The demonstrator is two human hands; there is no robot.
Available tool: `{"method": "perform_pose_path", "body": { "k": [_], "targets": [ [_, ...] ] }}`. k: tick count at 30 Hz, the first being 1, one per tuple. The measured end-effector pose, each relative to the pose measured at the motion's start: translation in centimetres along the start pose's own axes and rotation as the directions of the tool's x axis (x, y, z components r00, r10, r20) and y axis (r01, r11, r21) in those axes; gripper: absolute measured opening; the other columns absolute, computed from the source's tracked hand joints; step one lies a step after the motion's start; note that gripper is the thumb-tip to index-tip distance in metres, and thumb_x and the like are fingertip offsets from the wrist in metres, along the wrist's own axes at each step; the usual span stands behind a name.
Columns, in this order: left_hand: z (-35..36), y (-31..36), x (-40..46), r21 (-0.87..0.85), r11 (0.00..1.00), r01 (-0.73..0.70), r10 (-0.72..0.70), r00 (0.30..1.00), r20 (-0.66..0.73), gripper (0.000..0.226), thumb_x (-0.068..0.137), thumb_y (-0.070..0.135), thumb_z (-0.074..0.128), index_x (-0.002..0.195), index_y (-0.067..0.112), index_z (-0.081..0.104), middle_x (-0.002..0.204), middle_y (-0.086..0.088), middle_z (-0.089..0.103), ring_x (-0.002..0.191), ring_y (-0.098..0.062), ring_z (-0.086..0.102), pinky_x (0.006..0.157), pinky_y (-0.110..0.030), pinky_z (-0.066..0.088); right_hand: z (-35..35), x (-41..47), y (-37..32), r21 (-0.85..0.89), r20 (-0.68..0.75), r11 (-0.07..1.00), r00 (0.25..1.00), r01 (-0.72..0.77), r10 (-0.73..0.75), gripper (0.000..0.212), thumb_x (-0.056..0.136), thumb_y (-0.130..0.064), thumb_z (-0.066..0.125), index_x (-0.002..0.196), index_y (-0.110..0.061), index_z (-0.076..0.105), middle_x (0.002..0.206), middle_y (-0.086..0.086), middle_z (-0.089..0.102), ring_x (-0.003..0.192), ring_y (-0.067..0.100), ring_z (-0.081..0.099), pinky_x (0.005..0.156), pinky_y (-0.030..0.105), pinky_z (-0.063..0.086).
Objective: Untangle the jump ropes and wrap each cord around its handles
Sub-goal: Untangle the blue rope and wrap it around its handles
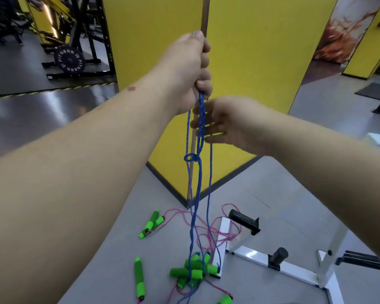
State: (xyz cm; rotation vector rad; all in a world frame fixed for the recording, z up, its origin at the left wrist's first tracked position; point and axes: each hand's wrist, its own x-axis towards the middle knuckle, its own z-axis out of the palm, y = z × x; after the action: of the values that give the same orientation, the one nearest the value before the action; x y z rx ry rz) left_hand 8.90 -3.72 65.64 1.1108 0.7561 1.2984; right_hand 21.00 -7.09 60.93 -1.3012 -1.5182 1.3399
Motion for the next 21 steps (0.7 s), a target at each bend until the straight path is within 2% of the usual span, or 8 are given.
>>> {"method": "perform_pose_path", "body": {
  "k": [2, 4, 6, 8, 12, 15, 18, 21],
  "targets": [
    [-0.2, 0.8, 0.4, -0.040, 0.999, 0.003, -0.004, 1.000, -0.013, 0.032, 0.112, 0.032, 0.029, 0.087, 0.019, 0.045, 0.059, 0.007, 0.027, 0.049, -0.011, 0.018, 0.047, -0.021, 0.019, -0.3, -0.1, 1.7, -0.093, 0.089, 0.992, 0.992, -0.080, 0.088, 0.037, 0.081, -0.016, 0.055, 0.116, -0.006, 0.064, 0.109, 0.011, 0.074, 0.100, 0.024, 0.072, 0.080, 0.032, 0.058],
    [-0.3, 1.5, 0.5, -0.068, 0.998, 0.012, -0.013, 1.000, -0.013, 0.032, 0.112, 0.032, 0.029, 0.088, 0.019, 0.047, 0.061, 0.007, 0.025, 0.051, -0.011, 0.018, 0.048, -0.021, 0.019, -0.5, -0.3, 2.8, -0.267, 0.147, 0.961, 0.982, -0.073, 0.116, 0.035, 0.089, -0.008, 0.059, 0.123, -0.010, 0.064, 0.117, 0.010, 0.072, 0.105, 0.020, 0.071, 0.084, 0.030, 0.060],
    [-0.5, 2.2, 0.8, -0.109, 0.994, 0.029, -0.032, 0.999, -0.023, 0.031, 0.112, 0.031, 0.030, 0.091, 0.018, 0.048, 0.062, 0.006, 0.025, 0.050, -0.010, 0.019, 0.048, -0.021, 0.020, -0.5, -0.5, 3.6, -0.478, 0.179, 0.878, 0.978, -0.009, 0.107, 0.030, 0.092, -0.011, 0.064, 0.122, -0.017, 0.066, 0.116, 0.004, 0.072, 0.103, 0.018, 0.069, 0.084, 0.029, 0.059],
    [-0.6, 2.8, 1.0, -0.140, 0.990, 0.035, -0.040, 0.999, -0.031, 0.029, 0.112, 0.032, 0.031, 0.096, 0.016, 0.050, 0.060, 0.007, 0.026, 0.047, -0.009, 0.020, 0.046, -0.020, 0.021, -0.3, -0.6, 4.2, -0.577, 0.179, 0.816, 0.979, 0.020, 0.102, 0.024, 0.093, -0.021, 0.068, 0.117, -0.022, 0.069, 0.108, -0.002, 0.074, 0.091, 0.013, 0.069, 0.078, 0.027, 0.058],
    [-1.1, 3.7, 1.6, -0.171, 0.985, 0.026, -0.039, 0.997, -0.073, 0.027, 0.112, 0.029, 0.033, 0.101, 0.015, 0.053, 0.055, 0.006, 0.030, 0.042, -0.009, 0.023, 0.044, -0.020, 0.022, 0.2, -0.4, 5.0, -0.537, 0.141, 0.843, 0.989, 0.036, 0.048, 0.008, 0.092, -0.030, 0.071, 0.098, -0.024, 0.073, 0.082, -0.009, 0.069, 0.074, 0.007, 0.063, 0.067, 0.024, 0.054],
    [-1.4, 4.1, 1.7, -0.182, 0.983, 0.018, -0.037, 0.994, -0.107, 0.025, 0.111, 0.023, 0.032, 0.105, 0.014, 0.055, 0.056, 0.005, 0.032, 0.042, -0.009, 0.025, 0.044, -0.021, 0.022, 0.5, -0.4, 5.0, -0.475, 0.145, 0.877, 0.989, 0.070, -0.001, 0.009, 0.094, -0.028, 0.069, 0.096, -0.019, 0.069, 0.082, -0.004, 0.065, 0.071, 0.008, 0.062, 0.065, 0.024, 0.053],
    [-1.6, 4.4, 1.8, -0.183, 0.983, 0.001, -0.027, 0.990, -0.140, 0.025, 0.109, 0.020, 0.031, 0.106, 0.014, 0.056, 0.059, 0.005, 0.032, 0.042, -0.009, 0.025, 0.044, -0.021, 0.022, 0.7, -0.5, 4.8, -0.424, 0.150, 0.904, 0.989, 0.058, 0.006, 0.008, 0.098, -0.019, 0.061, 0.097, -0.013, 0.066, 0.085, -0.002, 0.070, 0.071, 0.011, 0.062, 0.065, 0.029, 0.051],
    [-1.8, 4.6, 1.9, -0.185, 0.983, -0.012, -0.018, 0.987, -0.158, 0.025, 0.108, 0.017, 0.031, 0.107, 0.014, 0.056, 0.061, 0.005, 0.032, 0.042, -0.009, 0.025, 0.044, -0.021, 0.021, 0.8, -0.7, 4.6, -0.265, 0.183, 0.964, 0.982, 0.007, 0.043, 0.005, 0.098, -0.014, 0.057, 0.097, -0.013, 0.062, 0.086, -0.002, 0.074, 0.067, 0.014, 0.057, 0.062, 0.030, 0.046]
  ]
}}
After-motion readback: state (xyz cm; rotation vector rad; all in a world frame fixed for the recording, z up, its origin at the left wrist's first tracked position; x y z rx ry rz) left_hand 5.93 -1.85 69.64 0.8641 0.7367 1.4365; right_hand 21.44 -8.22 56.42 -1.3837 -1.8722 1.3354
